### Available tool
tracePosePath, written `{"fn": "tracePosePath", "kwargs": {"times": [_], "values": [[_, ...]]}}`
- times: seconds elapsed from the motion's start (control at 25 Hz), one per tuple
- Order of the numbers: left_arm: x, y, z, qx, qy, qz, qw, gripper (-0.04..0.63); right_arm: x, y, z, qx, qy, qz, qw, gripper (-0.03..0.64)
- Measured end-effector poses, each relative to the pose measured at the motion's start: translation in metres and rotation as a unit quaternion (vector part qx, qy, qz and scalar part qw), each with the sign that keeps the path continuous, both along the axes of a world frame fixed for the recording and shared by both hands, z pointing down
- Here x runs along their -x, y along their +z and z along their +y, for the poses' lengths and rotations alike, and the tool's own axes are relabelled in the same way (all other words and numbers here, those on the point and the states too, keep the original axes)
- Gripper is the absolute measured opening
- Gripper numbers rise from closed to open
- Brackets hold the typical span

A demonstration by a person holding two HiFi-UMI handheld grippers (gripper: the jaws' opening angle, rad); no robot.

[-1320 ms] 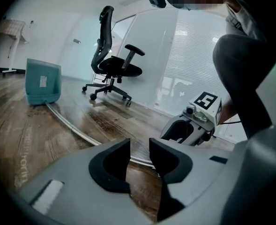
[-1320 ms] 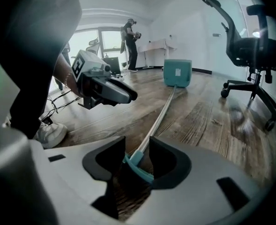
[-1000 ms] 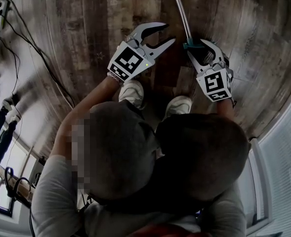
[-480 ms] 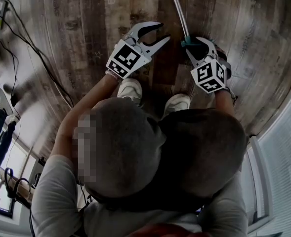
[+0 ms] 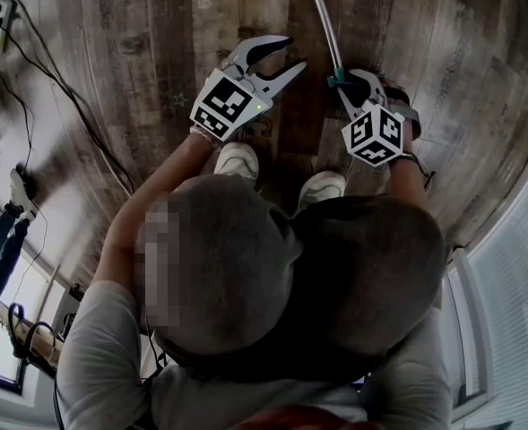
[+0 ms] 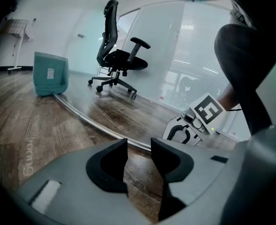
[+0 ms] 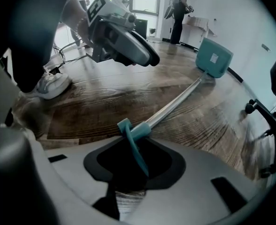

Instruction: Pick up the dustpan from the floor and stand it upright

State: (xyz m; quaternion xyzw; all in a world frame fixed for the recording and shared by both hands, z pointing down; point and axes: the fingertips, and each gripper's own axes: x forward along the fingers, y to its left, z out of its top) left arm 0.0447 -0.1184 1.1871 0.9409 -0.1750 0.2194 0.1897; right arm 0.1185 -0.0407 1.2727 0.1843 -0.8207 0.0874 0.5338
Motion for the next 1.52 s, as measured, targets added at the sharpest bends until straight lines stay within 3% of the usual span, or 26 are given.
{"fn": "tracePosePath", "kwargs": {"times": [0.52, 0.96, 1.32, 1.52], "values": [[0.009, -0.01, -0.013, -0.002, -0.007, -0.001, 1.0, 0.141, 0.014, -0.02, -0.004, 0.039, 0.01, -0.069, 0.997, 0.097], [0.006, -0.029, -0.016, 0.005, -0.012, -0.009, 0.9999, 0.141, 0.013, -0.066, -0.02, 0.039, 0.011, -0.114, 0.993, 0.097], [0.004, -0.09, -0.006, 0.013, -0.004, -0.004, 0.9999, 0.141, 0.03, -0.144, -0.03, 0.029, 0.018, -0.156, 0.987, 0.095], [-0.006, -0.137, 0.008, 0.028, 0.036, 0.039, 0.9982, 0.141, 0.036, -0.189, -0.035, 0.029, 0.024, -0.172, 0.984, 0.095]]}}
